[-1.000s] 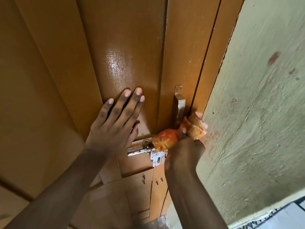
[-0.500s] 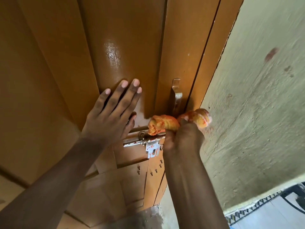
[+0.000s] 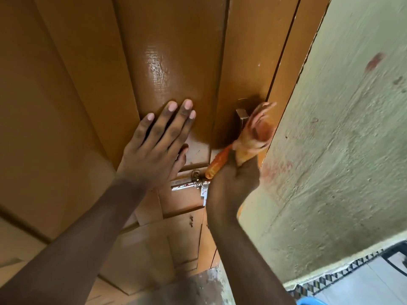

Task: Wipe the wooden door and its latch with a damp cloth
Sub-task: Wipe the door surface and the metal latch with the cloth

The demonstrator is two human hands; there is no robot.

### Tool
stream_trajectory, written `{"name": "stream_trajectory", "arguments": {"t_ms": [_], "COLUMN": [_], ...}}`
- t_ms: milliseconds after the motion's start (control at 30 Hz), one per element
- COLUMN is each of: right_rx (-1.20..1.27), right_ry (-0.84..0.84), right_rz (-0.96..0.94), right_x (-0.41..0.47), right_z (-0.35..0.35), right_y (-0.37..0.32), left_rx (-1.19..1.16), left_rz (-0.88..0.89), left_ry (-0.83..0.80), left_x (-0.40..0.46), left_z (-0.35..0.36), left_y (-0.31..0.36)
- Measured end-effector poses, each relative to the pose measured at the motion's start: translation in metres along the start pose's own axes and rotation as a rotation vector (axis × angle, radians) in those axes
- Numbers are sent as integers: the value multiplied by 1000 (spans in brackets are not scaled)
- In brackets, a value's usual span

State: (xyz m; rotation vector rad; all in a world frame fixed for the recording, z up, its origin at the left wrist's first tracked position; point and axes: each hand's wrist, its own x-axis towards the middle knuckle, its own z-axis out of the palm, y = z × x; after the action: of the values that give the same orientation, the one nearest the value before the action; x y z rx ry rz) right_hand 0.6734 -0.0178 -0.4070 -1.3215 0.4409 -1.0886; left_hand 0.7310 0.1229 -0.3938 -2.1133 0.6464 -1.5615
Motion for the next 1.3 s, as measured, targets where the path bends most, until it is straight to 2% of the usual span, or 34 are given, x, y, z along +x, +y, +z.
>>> {"name": "stream_trajectory", "arguments": {"t_ms": [67, 233, 367, 433, 567, 633, 733, 867, 933, 1067, 1300], "right_rx": [-71, -125, -286, -388, -404, -369, -507, -734, -792, -790, -907], "right_ry": [-81, -79, -234, -320, -320, -332, -486, -730, -739, -682, -730], "right_rz": [-125, -222, -578, -673, -623, -669, -797, -921, -953, -896, -927], "right_x": [-5, 8, 11, 24, 45, 41, 37, 53, 62, 57, 53], "right_z": [-11, -11, -25, -45, -51, -38, -37, -78, -90, -82, -93], "right_y": [8, 7, 30, 49, 43, 28, 34, 65, 66, 59, 68], "left_rx": [-6, 6, -12, -15, -13, -21, -51, -26, -18, -30, -45], "left_rz": [13, -9, -17, -19, -5, -10, -14, -3, 2, -2, -16], "left_ry": [9, -23, -13, 5, -1, 0, 0, -7, -12, -25, -35], "left_x": [1, -1, -2, -2, 1, 0, -1, -1, -1, -3, -3], "left_z": [3, 1, 2, 4, 2, 2, 2, 5, 6, 9, 7], "left_y": [-1, 0, 2, 2, 2, 1, 1, 1, 1, 1, 2]}}
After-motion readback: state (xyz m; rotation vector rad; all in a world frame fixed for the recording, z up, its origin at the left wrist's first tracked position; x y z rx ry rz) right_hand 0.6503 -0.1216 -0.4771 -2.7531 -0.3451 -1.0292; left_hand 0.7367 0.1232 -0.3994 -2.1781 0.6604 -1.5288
